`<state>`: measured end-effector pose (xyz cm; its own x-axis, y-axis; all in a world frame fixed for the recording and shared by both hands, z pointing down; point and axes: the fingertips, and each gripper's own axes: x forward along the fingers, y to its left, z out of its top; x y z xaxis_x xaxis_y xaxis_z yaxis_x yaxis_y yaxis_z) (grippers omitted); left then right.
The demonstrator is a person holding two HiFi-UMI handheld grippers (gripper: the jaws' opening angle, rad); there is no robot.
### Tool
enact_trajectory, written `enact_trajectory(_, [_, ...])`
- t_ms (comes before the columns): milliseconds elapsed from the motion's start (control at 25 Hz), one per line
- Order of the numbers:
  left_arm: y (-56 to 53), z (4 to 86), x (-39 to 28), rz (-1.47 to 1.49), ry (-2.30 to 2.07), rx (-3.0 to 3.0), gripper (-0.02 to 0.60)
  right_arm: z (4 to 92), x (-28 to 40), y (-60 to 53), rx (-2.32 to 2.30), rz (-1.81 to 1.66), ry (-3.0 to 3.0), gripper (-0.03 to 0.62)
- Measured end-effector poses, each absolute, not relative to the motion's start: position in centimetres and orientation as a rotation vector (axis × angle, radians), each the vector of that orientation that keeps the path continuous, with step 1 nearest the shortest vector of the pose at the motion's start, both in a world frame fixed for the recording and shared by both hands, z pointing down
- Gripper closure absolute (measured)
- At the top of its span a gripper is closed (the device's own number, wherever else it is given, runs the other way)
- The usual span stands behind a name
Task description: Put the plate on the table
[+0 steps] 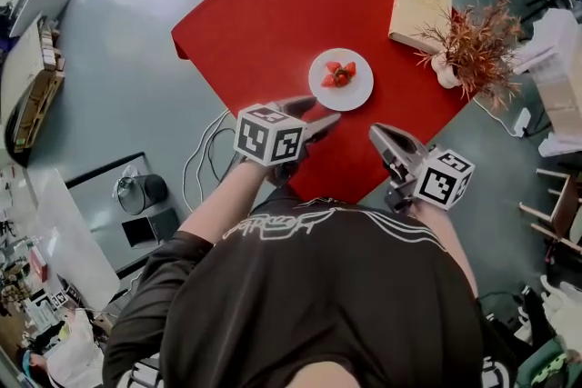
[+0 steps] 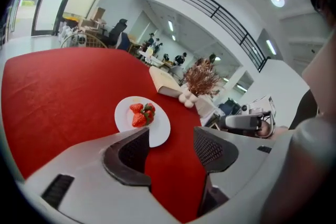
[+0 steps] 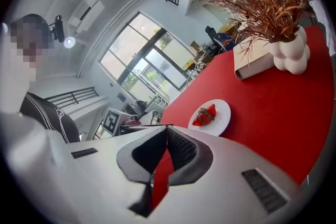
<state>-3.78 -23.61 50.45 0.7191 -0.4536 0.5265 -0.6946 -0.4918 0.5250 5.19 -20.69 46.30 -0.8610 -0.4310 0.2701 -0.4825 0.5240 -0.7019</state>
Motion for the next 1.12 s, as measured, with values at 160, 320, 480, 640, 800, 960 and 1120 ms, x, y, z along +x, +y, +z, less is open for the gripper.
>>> enact_trajectory(160, [-23.0,45.9,-4.4,0.248,-0.948,2.22,0.535,45.0,5.3,-20.4,0.775,1.203,-2.715,0.586])
enact_trajectory(320, [-21.0,42.0,-4.7,0.173,-0.964,2.308,0.574,42.3,5.6,-19.7,0.756,1.118,-2.782,0.586])
enact_trajectory(480, [-18.6,38.2,-4.1,0.11,-0.954,2.397,0.575,39.4,6.0,-18.5,0.718,0.995,-2.837,0.586])
enact_trajectory(640, [-15.6,36.6,-2.4,0.087,-0.944,2.429,0.574,37.6,6.4,-16.1,0.667,0.995,-2.884,0.586])
enact_trajectory(800, [-12.3,35.7,-1.4,0.016,-0.941,2.403,0.575,36.7,6.7,-12.7,0.61,0.992,-2.927,0.586])
enact_trajectory(960, [-9.9,35.2,-1.0,-0.055,-0.959,2.382,0.575,36.4,7.2,-9.9,0.578,0.948,-2.938,0.586])
enact_trajectory(1120, [-7.6,35.3,0.0,-0.07,-0.967,2.373,0.575,36.4,7.7,-7.4,0.56,0.926,-2.943,0.586])
